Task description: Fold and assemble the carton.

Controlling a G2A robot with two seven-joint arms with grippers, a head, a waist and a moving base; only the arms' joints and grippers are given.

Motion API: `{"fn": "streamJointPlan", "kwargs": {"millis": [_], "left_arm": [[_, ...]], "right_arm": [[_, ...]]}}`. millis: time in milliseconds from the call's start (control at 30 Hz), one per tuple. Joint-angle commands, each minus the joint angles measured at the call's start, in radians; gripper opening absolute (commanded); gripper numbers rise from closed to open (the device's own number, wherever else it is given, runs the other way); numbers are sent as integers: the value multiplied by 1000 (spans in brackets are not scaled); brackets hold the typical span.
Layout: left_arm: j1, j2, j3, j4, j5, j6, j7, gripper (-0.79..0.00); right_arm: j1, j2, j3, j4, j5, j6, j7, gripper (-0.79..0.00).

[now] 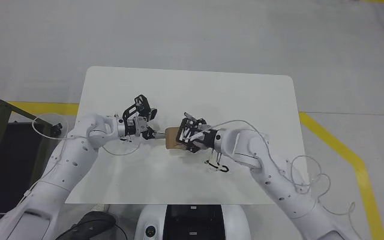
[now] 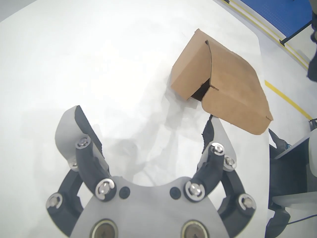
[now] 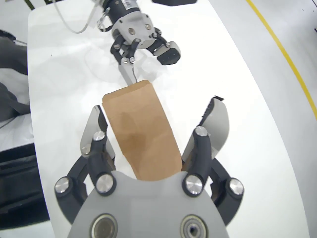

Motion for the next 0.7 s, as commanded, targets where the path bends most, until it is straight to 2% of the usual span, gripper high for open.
{"fn": "streamJointPlan", "kwargs": {"millis": [0, 200, 367, 467, 667], "left_arm": [[-5, -1, 3, -14, 5, -6, 2, 0], [-18, -7, 15, -40, 18, -5, 2, 0], [-30, -12, 27, -40, 16, 0, -5, 0], [-38, -15, 33, -36, 12, 2, -11, 0], [-53, -22, 48, -34, 4, 11, -27, 0]], "right_arm": [[-8, 9, 25, -9, -11, -37, 4, 0], [19, 28, 54, 27, 9, -203, 85, 0], [103, 32, 51, 146, 42, -342, 69, 0], [149, 31, 42, 217, 36, -374, 30, 0], [259, 24, -72, 383, 56, -374, -59, 0]]}}
